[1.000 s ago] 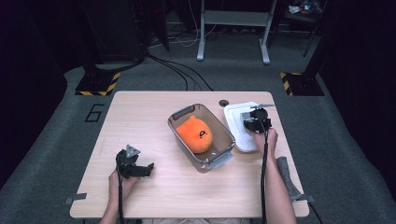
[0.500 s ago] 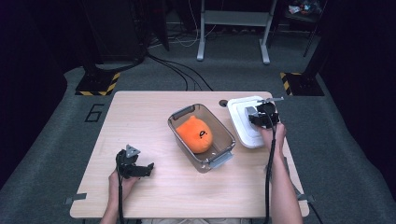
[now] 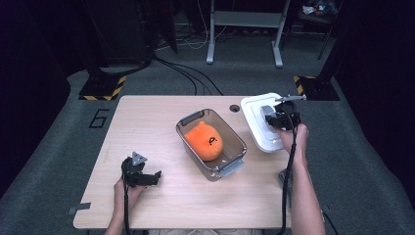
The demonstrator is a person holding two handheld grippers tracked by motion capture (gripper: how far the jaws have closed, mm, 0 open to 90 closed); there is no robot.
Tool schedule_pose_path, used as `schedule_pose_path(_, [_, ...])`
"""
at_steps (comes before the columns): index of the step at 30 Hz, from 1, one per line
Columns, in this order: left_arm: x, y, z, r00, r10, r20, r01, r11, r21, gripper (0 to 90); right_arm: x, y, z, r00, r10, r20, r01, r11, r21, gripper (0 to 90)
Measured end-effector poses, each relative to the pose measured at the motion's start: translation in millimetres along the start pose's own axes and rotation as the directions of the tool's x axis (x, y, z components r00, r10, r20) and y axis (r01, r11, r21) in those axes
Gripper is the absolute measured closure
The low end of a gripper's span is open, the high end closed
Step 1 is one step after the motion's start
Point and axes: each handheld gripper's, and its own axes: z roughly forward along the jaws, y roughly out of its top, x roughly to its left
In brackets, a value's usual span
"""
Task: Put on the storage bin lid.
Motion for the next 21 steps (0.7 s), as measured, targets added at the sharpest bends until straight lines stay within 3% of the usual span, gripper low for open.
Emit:
schedule_pose_path(6, [0.4,0.2,-0.7,0.9999,0.011,0.002,-0.011,0.9999,0.006,0.7,11.2,8.2,-13.0,0.9995,-0.030,-0.005,0.030,0.999,-0.011,66.5])
schedule_pose_path(21, [0.4,0.1,-0.7,0.9999,0.011,0.002,-0.011,0.9999,0.006,0.7,46.7,21.0,-29.6,0.9906,-0.088,-0.104,0.086,0.996,-0.028,66.5])
